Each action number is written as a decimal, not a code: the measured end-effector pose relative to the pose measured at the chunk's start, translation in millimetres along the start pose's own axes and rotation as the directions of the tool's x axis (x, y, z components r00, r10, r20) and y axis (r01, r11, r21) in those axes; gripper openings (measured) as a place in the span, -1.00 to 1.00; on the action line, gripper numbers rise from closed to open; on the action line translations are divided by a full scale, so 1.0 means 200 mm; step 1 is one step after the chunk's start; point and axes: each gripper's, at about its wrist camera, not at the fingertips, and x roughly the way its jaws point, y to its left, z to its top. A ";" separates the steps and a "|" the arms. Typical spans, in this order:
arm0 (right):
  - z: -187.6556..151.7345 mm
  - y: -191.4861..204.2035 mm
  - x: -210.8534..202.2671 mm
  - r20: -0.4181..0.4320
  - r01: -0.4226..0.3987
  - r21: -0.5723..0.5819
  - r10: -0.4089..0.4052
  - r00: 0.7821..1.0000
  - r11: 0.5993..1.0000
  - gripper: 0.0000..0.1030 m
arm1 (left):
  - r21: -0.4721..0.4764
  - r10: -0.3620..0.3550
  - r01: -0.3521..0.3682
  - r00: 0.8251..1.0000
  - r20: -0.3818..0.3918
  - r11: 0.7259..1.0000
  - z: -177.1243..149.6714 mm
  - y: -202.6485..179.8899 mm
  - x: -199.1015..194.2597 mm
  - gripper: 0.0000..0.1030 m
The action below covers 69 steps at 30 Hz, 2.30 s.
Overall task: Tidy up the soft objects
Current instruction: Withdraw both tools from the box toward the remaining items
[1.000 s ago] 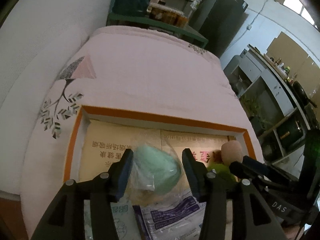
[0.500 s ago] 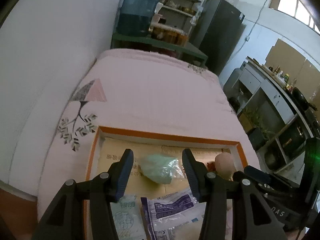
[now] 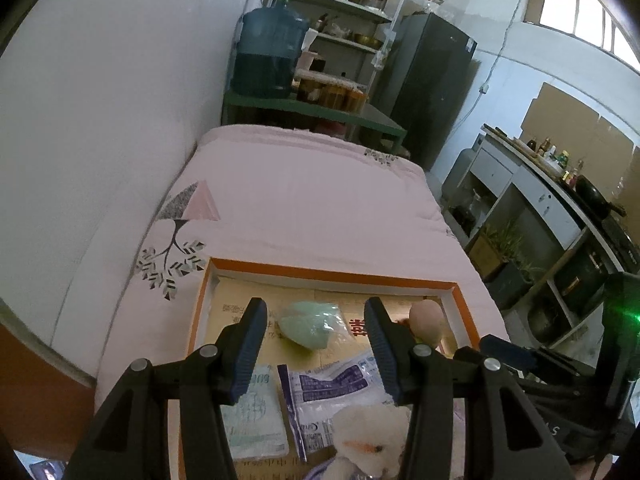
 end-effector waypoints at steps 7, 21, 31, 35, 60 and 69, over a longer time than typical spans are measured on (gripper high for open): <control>-0.02 0.02 -0.09 0.028 0.009 0.000 -0.009 1.000 1.000 0.00 | 0.024 0.008 -0.009 0.999 0.033 1.000 -0.02 -0.04 -0.11 -0.02; -0.10 0.10 -0.24 0.057 0.009 -0.025 -0.008 0.998 1.000 0.00 | 0.065 0.002 -0.007 0.996 0.084 0.998 -0.07 -0.10 -0.31 -0.02; -0.18 0.17 -0.37 0.094 0.012 -0.047 -0.008 0.996 0.999 0.00 | 0.095 0.004 -0.016 0.992 0.129 0.995 -0.13 -0.13 -0.46 -0.02; -0.22 0.21 -0.43 0.115 0.014 -0.063 -0.007 0.993 0.998 0.00 | 0.112 0.005 -0.022 0.988 0.154 0.993 -0.16 -0.15 -0.53 -0.02; -0.52 0.34 -0.68 0.190 0.004 -0.131 0.021 0.982 0.991 0.00 | 0.153 -0.003 -0.035 0.970 0.243 0.988 -0.46 -0.22 -0.81 -0.02; -0.63 0.33 -0.63 0.153 -0.001 -0.122 0.020 0.988 0.993 0.00 | 0.143 -0.024 -0.008 0.975 0.220 0.990 -0.56 -0.21 -0.81 -0.02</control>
